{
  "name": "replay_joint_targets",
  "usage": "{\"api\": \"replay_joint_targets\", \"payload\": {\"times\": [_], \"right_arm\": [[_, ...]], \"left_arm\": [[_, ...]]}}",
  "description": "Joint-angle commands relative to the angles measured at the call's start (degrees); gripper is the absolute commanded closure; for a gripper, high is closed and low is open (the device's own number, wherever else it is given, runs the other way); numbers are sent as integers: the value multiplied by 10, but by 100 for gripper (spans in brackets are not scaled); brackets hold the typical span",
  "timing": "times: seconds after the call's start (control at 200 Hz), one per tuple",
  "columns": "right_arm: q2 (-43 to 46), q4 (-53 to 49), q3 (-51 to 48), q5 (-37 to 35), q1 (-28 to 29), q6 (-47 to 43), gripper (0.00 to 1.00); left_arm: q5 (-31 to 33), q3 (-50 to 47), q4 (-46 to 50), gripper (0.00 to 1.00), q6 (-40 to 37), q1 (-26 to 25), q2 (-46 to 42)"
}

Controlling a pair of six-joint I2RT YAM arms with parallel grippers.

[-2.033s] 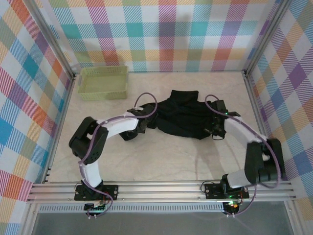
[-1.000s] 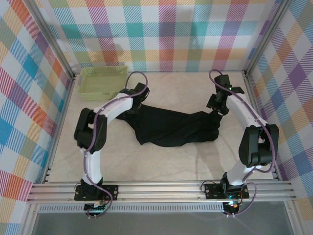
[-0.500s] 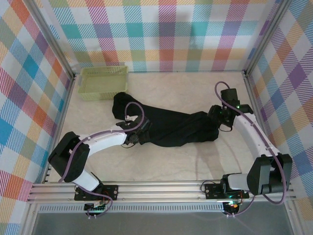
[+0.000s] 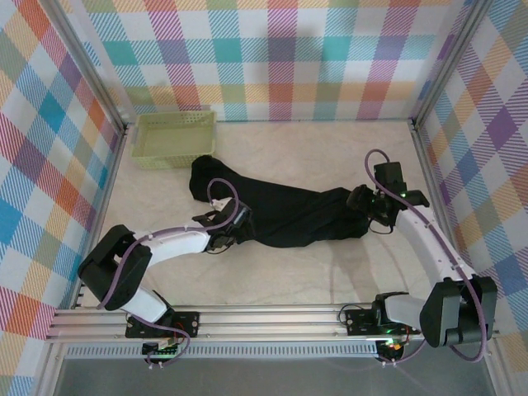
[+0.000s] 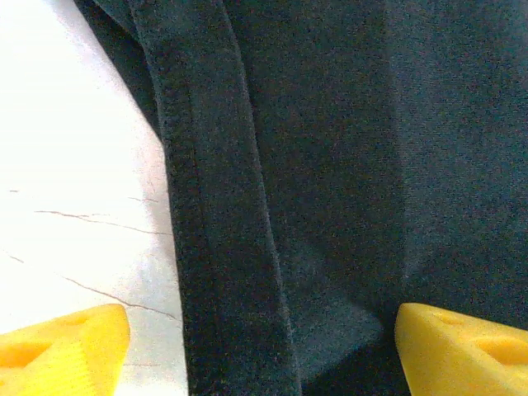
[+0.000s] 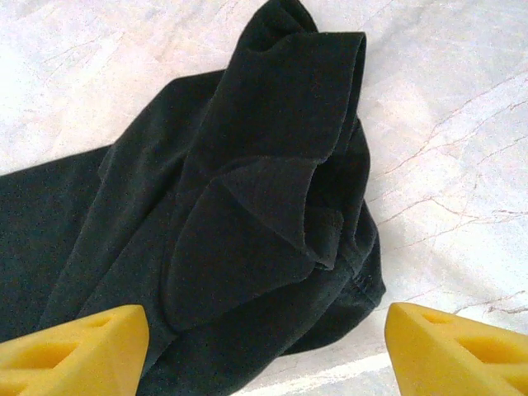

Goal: Fold the inside-out t-shirt

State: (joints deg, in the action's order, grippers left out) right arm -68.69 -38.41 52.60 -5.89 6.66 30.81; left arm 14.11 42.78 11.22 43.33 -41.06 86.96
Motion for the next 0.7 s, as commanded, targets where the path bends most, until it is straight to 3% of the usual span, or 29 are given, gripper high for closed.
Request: {"api": "replay_joint_targets", "payload": {"times": [0.0, 0.14, 0.23, 0.395, 0.57, 0.695], "right_arm": [[16, 12, -12, 11, -3, 8, 24], [9, 16, -17, 20, -2, 7, 24], [5, 19, -19, 20, -2, 6, 24], [2, 20, -20, 16, -3, 0, 24], [-4, 21, -20, 23, -2, 0, 24], [-7, 21, -21, 25, -2, -1, 24]], "left_arm": [[-10, -11, -36, 17, 14, 5, -8], [-14, -6, -41, 19, 16, 6, 1], [-19, -2, -35, 27, 19, 4, 2], [8, -12, 5, 27, 31, -16, -21], [-1, -46, -31, 27, 20, -39, -52], [-12, -62, -50, 33, 17, -39, -58]]}}
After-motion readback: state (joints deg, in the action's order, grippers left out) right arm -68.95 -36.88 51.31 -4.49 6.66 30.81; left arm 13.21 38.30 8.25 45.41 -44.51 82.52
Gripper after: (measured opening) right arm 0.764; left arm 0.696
